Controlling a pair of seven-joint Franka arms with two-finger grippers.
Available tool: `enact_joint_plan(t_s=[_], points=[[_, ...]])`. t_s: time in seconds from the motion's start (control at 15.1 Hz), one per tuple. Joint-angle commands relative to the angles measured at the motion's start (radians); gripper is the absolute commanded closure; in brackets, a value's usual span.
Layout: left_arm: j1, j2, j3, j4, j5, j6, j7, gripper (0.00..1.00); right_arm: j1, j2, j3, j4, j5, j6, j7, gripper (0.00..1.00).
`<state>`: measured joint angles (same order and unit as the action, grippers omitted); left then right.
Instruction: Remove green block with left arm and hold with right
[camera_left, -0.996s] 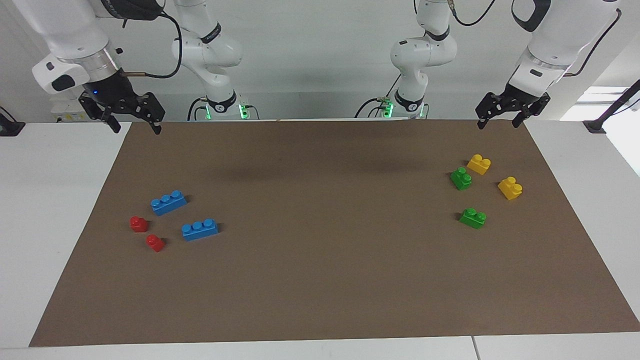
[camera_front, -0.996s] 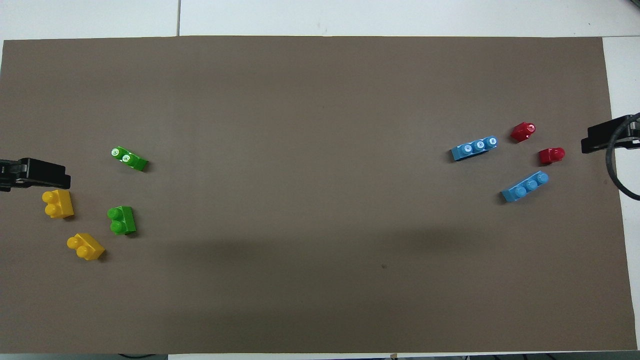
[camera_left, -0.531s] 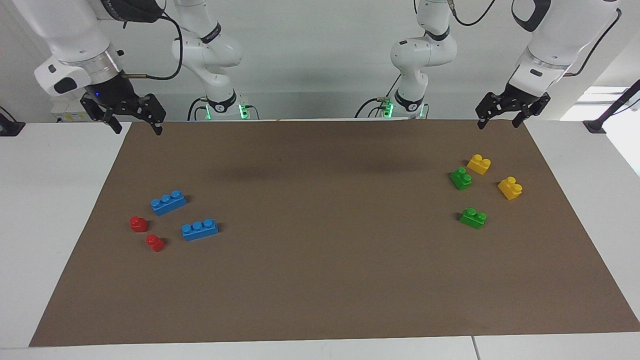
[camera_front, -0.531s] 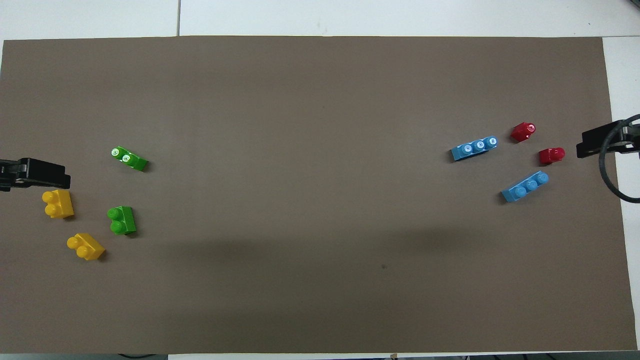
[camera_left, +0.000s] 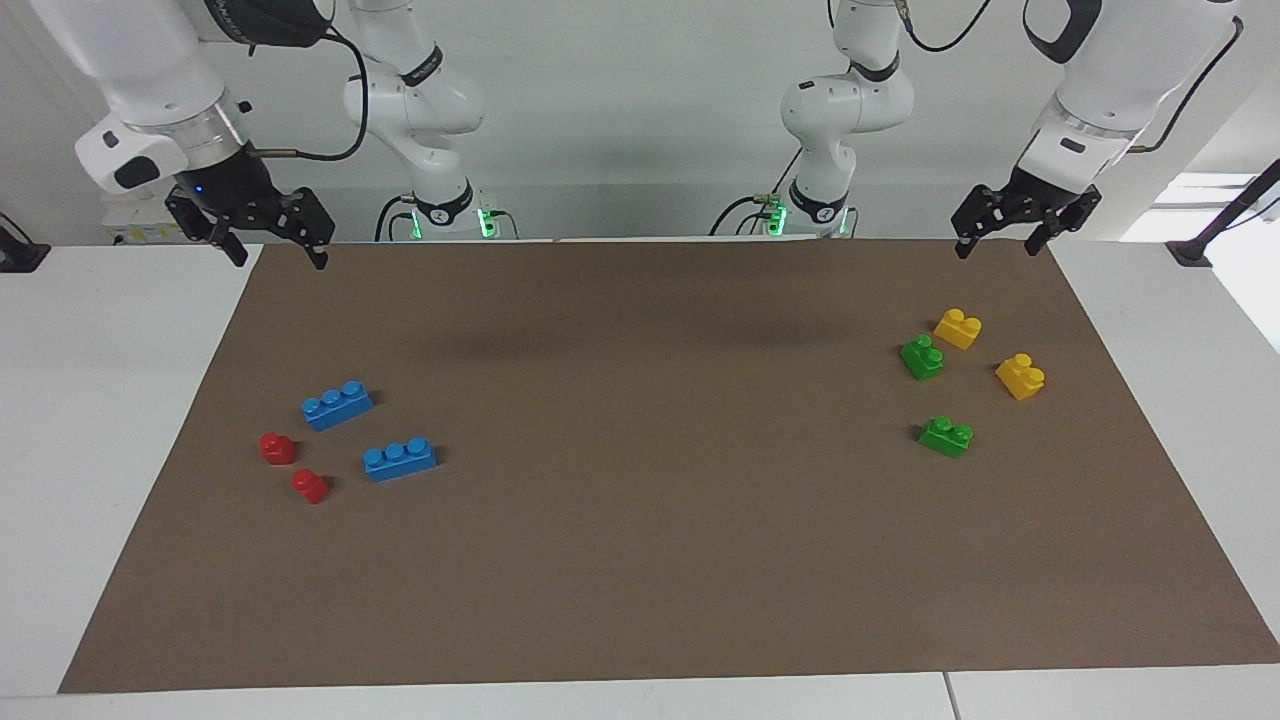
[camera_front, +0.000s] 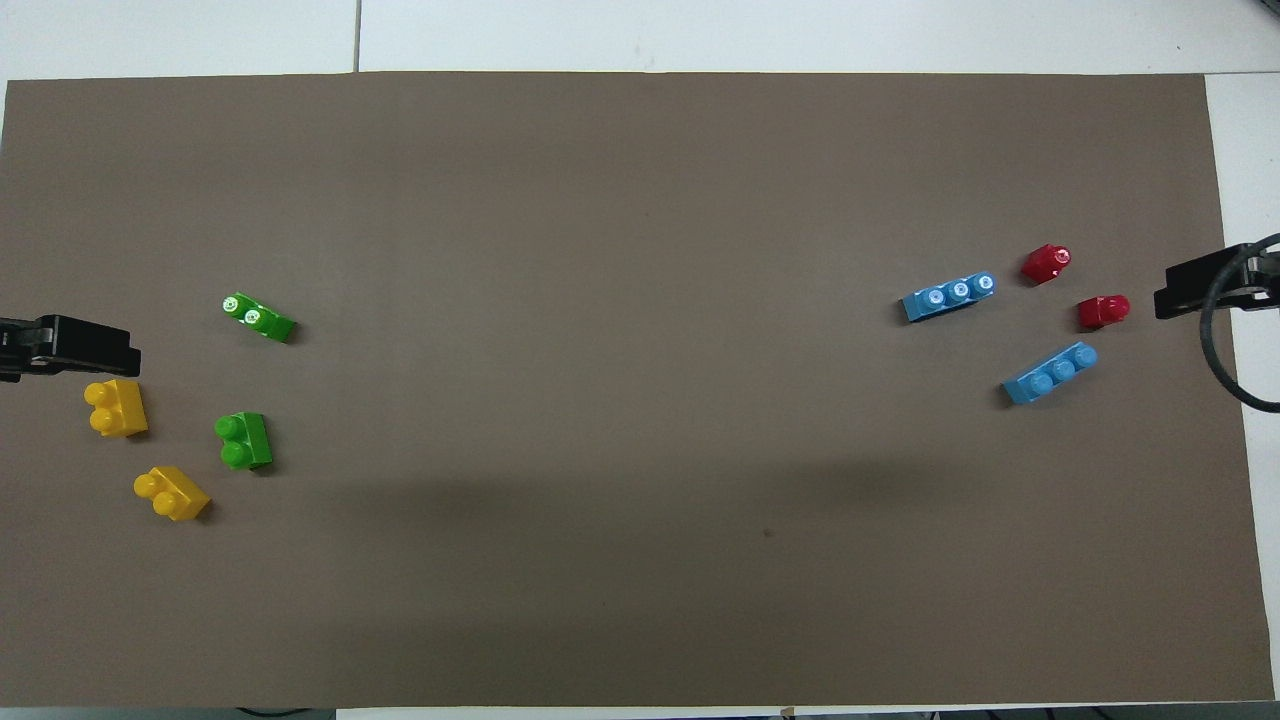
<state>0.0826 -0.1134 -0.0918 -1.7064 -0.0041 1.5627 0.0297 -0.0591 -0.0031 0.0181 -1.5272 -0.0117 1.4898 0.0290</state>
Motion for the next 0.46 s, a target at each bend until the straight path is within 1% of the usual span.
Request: enact_joint_plan(t_s=[0.0,0.4], points=[[-0.009,-0.015,0.011,-0.009,-0.011,0.011,0.009,0.0,-0.007,-0.028,0.006,-0.036,0.001,0.009,-0.014,0.0],[-0.009,-0.017,0.011,-0.01,-0.011,0.011,0.009,0.0,-0.002,-0.034,0.008,-0.045,0.01,0.017,0.005,0.0]])
